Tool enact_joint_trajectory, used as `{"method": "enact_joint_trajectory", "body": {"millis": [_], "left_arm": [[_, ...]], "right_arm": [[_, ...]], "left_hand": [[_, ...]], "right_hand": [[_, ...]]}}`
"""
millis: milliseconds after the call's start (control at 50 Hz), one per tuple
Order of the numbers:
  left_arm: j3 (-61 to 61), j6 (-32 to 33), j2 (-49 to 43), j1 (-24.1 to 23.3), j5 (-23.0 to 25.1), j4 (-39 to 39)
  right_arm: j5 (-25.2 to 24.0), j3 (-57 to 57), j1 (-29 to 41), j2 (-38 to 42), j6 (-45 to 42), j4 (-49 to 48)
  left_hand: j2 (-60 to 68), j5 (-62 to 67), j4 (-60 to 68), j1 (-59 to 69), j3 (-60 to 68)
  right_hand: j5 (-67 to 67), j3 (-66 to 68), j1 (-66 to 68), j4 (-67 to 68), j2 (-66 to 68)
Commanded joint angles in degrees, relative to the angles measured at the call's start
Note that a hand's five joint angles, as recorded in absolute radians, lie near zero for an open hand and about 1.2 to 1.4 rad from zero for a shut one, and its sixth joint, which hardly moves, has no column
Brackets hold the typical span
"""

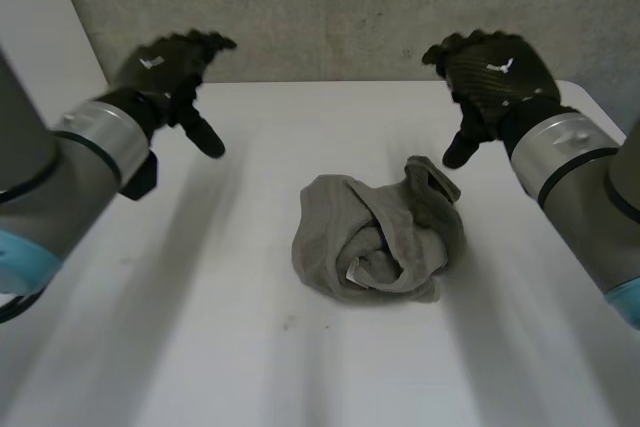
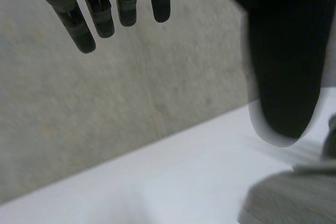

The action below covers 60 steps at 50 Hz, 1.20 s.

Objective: Fold the towel.

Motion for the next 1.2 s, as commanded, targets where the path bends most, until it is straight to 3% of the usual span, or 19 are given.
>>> {"method": "enact_joint_trajectory", "body": {"millis": [20,140,340,380,400,420,460,540,580,760,800,820,860,880,920,1000,1120,1200], "left_arm": [[7.1,-0.6,-15.2,-2.3,4.5,-0.2],[12.7,-0.6,-25.8,-4.7,7.5,-0.1],[19.5,-0.3,-35.6,-8.2,7.7,-0.3],[20.1,-0.2,-36.0,-8.6,7.8,-0.2],[20.8,-0.2,-36.4,-8.8,7.8,-0.1],[20.8,-0.2,-36.4,-8.8,7.8,-0.1],[22.0,-0.2,-36.6,-9.2,7.7,-0.1],[23.2,-0.1,-36.6,-9.5,7.7,-0.1],[24.4,0.0,-36.8,-10.0,7.8,-0.1],[28.2,0.1,-41.0,-11.0,9.0,-0.1],[29.3,0.1,-42.3,-11.4,9.6,-0.3],[29.3,0.1,-42.3,-11.4,9.6,-0.3],[29.4,0.2,-42.4,-12.0,9.4,-0.1],[29.4,0.2,-42.4,-12.0,9.4,-0.1],[30.0,0.5,-42.0,-12.0,8.2,0.0],[32.1,2.7,-41.2,-12.0,5.6,0.3],[40.7,13.9,-38.9,-10.5,-1.9,5.9],[42.6,17.7,-31.6,-7.5,-4.3,13.3]], "right_arm": [[0.5,-4.4,4.2,6.0,7.6,7.0],[0.4,-4.8,4.8,12.7,15.8,6.8],[4.2,-5.3,5.3,21.2,16.6,3.3],[4.5,-5.1,5.3,21.7,16.1,2.0],[4.6,-4.9,5.3,21.9,15.6,0.7],[4.6,-4.9,5.3,21.9,15.5,0.7],[4.6,-3.7,4.9,20.7,15.5,-3.5],[3.5,-0.1,4.4,16.5,15.3,-7.9],[1.9,3.7,4.4,10.4,14.8,-11.0],[-3.4,11.8,4.1,3.4,10.0,-10.9],[-3.4,12.3,3.4,3.2,9.1,-10.9],[-3.4,12.3,3.4,3.2,9.0,-10.9],[-3.8,13.0,0.3,2.9,7.6,-10.9],[-3.8,13.0,0.2,2.9,7.5,-10.9],[-4.0,12.7,-1.9,2.9,6.5,-10.9],[-4.2,11.5,-2.8,3.0,5.2,-11.5],[-3.6,0.9,-4.0,5.4,0.3,-15.5],[-3.7,-6.9,-6.0,5.9,-0.3,-25.4]], "left_hand": [[2.1,1.3,2.2,2.1,2.1],[2.3,1.4,2.4,2.2,2.3],[2.6,1.8,2.7,2.6,2.6],[2.6,1.8,2.7,2.6,2.6],[2.6,1.8,2.7,2.6,2.6],[2.6,1.8,2.7,2.6,2.6],[2.8,1.9,2.9,2.7,2.8],[2.8,1.9,2.9,2.7,2.8],[2.8,1.9,2.9,2.7,2.8],[7.5,6.7,7.6,7.4,7.5],[24.1,23.2,24.2,24.0,24.1],[24.1,23.3,24.2,24.1,24.2],[56.1,55.3,56.2,56.1,56.2],[56.3,55.4,56.4,56.2,56.3],[69.2,68.3,69.3,69.1,69.2],[69.2,68.4,69.3,69.1,69.2],[69.2,68.4,69.3,69.1,69.2],[69.2,68.4,69.3,69.1,69.2]], "right_hand": [[-2.6,-2.3,-1.9,-3.3,-2.9],[-2.6,-2.3,-1.9,-3.3,-2.9],[-0.5,-0.2,0.1,-1.3,-0.8],[7.6,7.9,8.3,6.9,7.3],[21.6,21.9,22.2,20.9,21.3],[21.7,22.0,22.4,21.0,21.4],[66.6,66.9,67.2,65.8,66.3],[67.4,67.7,68.1,66.7,67.1],[67.4,67.7,68.1,66.7,67.1],[67.4,67.7,68.1,66.7,67.1],[67.4,67.7,68.1,66.7,67.1],[67.4,67.7,68.1,66.7,67.1],[67.4,67.7,68.1,66.7,67.1],[67.4,67.7,68.1,66.7,67.1],[67.4,67.7,68.1,66.7,67.1],[67.4,67.7,68.1,66.7,67.1],[67.4,67.7,68.1,66.7,67.1],[67.4,67.7,68.1,66.7,67.1]]}}
